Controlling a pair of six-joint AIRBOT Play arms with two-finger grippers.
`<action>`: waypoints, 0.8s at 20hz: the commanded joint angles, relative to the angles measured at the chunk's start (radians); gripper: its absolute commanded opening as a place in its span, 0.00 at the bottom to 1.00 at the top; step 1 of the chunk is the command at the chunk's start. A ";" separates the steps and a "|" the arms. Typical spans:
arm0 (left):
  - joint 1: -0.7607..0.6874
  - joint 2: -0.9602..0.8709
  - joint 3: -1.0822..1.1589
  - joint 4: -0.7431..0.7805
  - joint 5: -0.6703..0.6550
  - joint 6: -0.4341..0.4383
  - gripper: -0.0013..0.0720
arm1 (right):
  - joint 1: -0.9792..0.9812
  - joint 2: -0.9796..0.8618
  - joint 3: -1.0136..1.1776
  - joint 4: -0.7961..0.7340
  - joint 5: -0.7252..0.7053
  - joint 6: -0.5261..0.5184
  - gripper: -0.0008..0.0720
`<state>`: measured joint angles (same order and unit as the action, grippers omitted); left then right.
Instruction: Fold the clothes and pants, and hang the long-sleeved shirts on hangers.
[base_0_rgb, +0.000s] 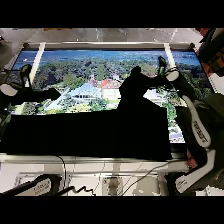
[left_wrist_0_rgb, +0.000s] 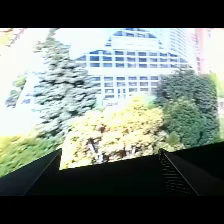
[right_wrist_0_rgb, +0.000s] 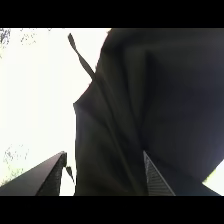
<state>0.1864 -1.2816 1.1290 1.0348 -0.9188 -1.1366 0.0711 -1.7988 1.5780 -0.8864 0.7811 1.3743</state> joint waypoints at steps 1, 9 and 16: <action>-0.057 0.000 0.000 -0.003 0.011 0.000 0.97 | 0.047 -0.164 0.182 -0.033 -0.015 0.005 0.72; -0.057 0.000 0.000 -0.003 0.015 -0.001 0.97 | 0.059 -0.425 0.458 -0.063 0.000 0.079 0.66; -0.057 -0.001 0.000 -0.003 0.018 -0.001 0.97 | 0.087 -0.449 0.471 -0.055 -0.030 -0.009 0.04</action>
<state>0.1295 -1.2816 1.1290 1.0309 -0.9016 -1.1370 0.1452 -2.2402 2.0323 -0.9485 0.7635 1.4300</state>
